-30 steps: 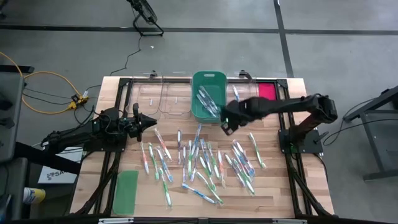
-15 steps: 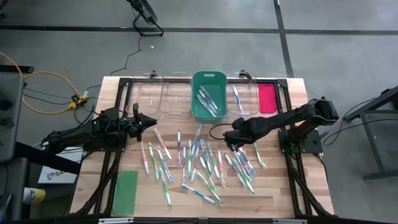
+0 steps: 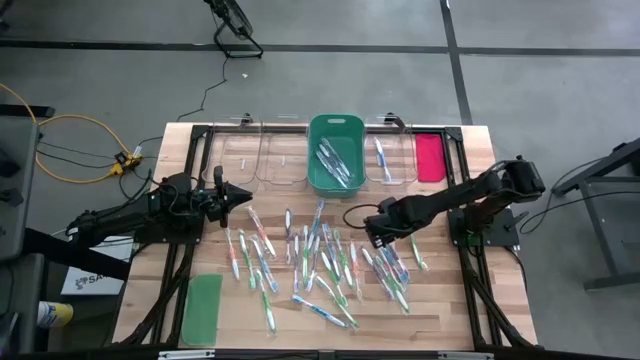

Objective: Pick & Place Toothbrushes
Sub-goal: Put the purple toothbrush into the green bin

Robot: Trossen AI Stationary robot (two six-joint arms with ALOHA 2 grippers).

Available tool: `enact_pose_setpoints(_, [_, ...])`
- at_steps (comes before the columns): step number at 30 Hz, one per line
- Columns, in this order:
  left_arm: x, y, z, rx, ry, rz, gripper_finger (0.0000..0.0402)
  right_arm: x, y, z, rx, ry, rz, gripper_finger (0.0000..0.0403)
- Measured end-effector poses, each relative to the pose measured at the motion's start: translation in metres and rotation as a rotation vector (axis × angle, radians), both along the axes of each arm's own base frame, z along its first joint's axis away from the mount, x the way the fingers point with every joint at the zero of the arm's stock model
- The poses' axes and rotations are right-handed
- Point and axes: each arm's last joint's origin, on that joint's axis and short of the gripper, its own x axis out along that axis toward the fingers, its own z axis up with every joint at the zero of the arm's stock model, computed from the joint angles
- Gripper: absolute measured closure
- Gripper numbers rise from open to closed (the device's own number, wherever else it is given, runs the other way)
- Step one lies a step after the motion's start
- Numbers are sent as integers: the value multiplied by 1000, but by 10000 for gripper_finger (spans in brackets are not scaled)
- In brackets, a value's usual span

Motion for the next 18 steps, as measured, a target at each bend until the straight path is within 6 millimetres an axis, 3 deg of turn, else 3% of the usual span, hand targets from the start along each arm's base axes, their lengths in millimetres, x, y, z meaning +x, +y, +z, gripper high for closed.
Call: enact_pose_setpoints(18, [0, 0, 0, 0, 0, 0, 346, 4, 1, -7, 18, -75, -8, 262])
